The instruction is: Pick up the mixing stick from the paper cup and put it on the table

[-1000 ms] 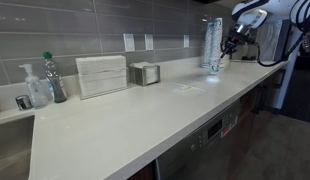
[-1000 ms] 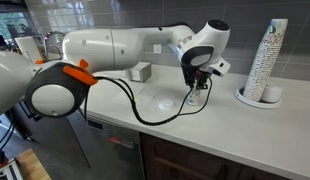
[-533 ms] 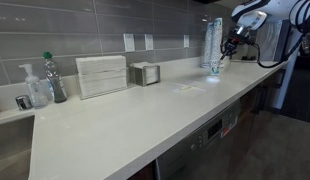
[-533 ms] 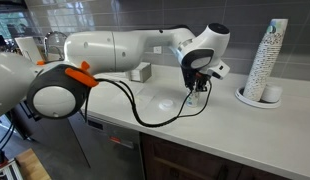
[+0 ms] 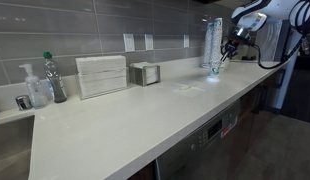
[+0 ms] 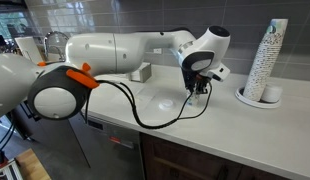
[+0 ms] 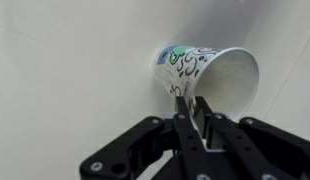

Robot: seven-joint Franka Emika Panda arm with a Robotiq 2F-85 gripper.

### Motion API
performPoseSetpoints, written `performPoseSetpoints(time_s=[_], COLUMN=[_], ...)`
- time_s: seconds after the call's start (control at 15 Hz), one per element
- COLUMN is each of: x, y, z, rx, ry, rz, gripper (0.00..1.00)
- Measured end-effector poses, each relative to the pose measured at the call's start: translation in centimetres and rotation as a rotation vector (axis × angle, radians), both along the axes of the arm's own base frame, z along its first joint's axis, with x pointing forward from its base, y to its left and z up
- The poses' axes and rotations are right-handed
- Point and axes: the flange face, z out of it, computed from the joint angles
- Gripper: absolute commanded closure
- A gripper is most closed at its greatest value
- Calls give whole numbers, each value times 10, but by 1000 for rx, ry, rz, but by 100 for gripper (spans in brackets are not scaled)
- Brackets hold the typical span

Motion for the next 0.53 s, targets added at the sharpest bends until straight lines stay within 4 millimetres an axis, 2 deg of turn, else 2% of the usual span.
performPoseSetpoints(time_s=[0.53], x=[0], y=[1], z=[2], rx=[-2], ry=[-3], rz=[1], gripper=[86])
